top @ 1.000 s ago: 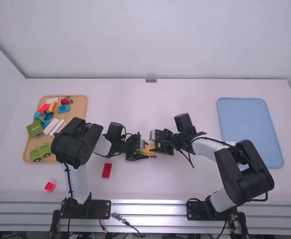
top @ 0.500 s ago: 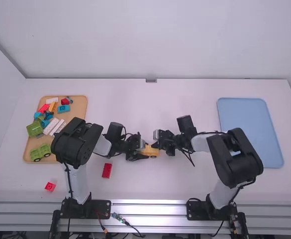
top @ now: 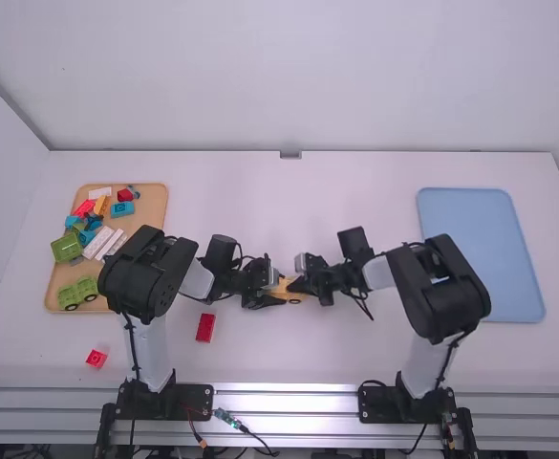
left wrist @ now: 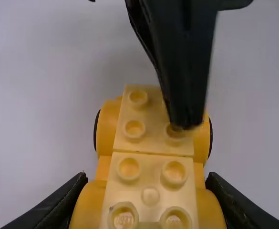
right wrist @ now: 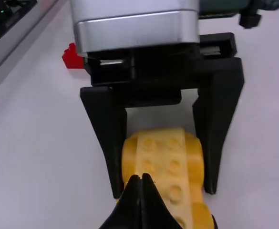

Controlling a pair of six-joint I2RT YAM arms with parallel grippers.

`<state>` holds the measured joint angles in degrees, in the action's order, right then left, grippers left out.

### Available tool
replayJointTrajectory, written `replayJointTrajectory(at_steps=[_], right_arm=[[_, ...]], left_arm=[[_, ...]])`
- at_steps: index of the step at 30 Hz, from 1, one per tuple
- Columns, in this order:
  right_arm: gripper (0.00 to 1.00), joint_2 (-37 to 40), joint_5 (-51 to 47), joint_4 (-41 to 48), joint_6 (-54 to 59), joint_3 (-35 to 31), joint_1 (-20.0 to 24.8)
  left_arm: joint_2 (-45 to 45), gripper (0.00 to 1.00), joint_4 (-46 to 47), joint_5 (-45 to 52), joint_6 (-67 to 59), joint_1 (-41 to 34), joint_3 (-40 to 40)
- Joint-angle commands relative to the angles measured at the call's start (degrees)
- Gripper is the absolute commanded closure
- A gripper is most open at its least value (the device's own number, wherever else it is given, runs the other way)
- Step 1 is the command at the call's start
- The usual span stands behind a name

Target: Assemble lego blocks to make yellow taxi

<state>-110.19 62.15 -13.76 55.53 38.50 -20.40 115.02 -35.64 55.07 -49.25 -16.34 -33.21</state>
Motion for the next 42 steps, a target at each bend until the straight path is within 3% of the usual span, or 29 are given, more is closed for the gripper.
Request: replayJointTrajectory(at_steps=[1,13,33,42], right_arm=[[1.0,-2.7,-5.95,0.87,-0.24,-0.66,-0.72],[1.0,-7.4,-6.47,-5.22,-3.63,-0.61,-0.13],[1.0,-7.48,-9.51,-10.45,-6.91,-4.59,0.57],[1.0,-0.31,-9.05,-7.21,-7.54,-3.26,0.55]], left_arm=[[0.97,0.59,0.26,-2.23,-1.09,-0.31,-0.26],[0.97,0.6,0.28,-2.05,-1.11,-0.26,-0.26],[0.97,0.62,0.22,-2.08,-1.11,0.0,-0.26],[0.97,0.63,0.22,-2.08,-1.14,-0.26,-0.26]])
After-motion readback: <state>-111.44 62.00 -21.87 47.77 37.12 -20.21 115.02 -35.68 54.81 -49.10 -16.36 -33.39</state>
